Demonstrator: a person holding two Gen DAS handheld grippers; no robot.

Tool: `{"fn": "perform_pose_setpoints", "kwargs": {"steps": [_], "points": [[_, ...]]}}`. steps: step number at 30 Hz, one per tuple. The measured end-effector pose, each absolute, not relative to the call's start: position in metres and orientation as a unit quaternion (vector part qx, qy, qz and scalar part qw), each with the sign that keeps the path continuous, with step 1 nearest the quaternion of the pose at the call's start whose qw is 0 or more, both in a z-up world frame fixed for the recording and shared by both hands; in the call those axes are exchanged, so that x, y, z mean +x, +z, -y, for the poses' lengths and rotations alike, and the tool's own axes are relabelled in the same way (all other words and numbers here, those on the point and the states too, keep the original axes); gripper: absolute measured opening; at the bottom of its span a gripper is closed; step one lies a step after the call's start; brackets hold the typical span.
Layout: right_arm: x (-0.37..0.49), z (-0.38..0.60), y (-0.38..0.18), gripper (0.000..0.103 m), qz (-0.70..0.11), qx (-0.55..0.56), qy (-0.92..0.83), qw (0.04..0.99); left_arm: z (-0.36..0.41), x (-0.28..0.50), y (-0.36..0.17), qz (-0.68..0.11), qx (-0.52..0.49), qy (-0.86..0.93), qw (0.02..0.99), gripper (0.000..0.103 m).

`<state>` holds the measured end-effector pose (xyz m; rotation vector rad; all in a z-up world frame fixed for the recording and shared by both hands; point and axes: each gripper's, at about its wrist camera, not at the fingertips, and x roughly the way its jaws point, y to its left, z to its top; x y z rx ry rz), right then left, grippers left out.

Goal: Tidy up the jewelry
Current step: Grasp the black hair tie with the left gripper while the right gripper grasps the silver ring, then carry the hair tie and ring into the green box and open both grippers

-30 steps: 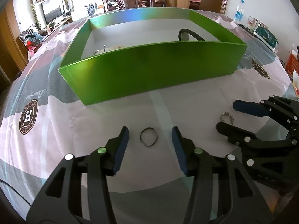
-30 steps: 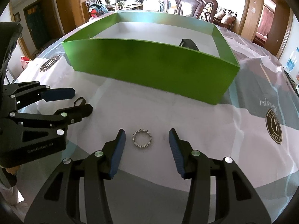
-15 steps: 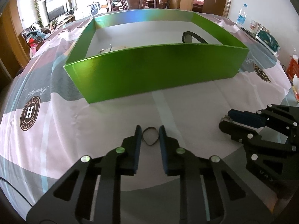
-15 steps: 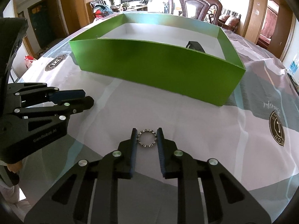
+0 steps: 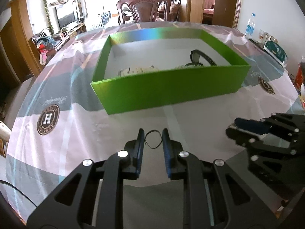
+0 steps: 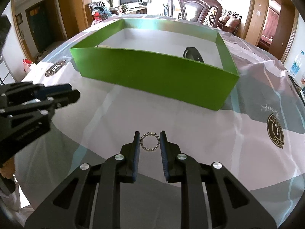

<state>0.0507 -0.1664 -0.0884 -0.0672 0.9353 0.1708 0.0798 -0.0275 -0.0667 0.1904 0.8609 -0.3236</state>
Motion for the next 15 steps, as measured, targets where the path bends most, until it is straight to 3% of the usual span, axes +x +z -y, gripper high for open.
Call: {"fn": "perform_pose_setpoints", "kwargs": {"steps": [15], "points": [[0.072,0.183,0.013,0.021,-0.338,-0.025,0.07,0.938,0.022,0.104,0.031,-0.321,0.073,-0.161,0.93,0.019]]}}
